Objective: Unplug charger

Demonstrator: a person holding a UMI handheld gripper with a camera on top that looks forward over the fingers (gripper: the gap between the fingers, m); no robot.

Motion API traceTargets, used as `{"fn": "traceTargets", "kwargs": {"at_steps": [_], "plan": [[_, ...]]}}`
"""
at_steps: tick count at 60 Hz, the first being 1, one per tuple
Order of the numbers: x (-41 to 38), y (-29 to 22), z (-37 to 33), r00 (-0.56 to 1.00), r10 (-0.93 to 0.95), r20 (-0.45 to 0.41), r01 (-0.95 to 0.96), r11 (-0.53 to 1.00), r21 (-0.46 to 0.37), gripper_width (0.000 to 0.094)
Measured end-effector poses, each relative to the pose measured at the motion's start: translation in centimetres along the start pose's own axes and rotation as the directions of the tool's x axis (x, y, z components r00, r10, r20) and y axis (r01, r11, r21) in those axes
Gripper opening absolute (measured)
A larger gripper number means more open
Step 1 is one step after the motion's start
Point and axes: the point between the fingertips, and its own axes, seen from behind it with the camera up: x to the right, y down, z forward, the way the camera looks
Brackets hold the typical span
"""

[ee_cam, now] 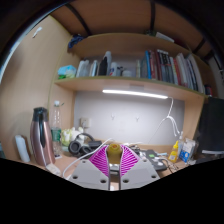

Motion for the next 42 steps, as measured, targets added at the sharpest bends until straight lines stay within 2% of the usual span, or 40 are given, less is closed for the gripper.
{"fn": "traceTargets", "kwargs": {"at_steps": [3, 8, 12, 20, 27, 35, 42], "plan": [[1.3, -1.3, -1.0, 1.000, 0.012, -0.009, -0.012, 1.000, 0.015, 0.0141], [3.7, -0.4, -2.3, 1.000, 0.015, -0.014, -0.015, 0.999, -0.042, 0.0143], [4.9, 3.0, -3.0, 0.999, 0.031, -0.011, -0.032, 0.992, -0.125, 0.0144], [7.6, 11.5, -4.5, 1.000, 0.019, -0.014, -0.022, 0.935, -0.354, 0.0162], [9.1, 16.9, -5.3, 0.998, 0.053, -0.036, -0.063, 0.872, -0.486, 0.0169], [8.9, 20.2, -5.0, 0.996, 0.079, -0.028, -0.081, 0.821, -0.565, 0.0189], [9.1, 22.1, -3.9, 0.997, 0.067, -0.042, -0.079, 0.797, -0.598, 0.0208]]}}
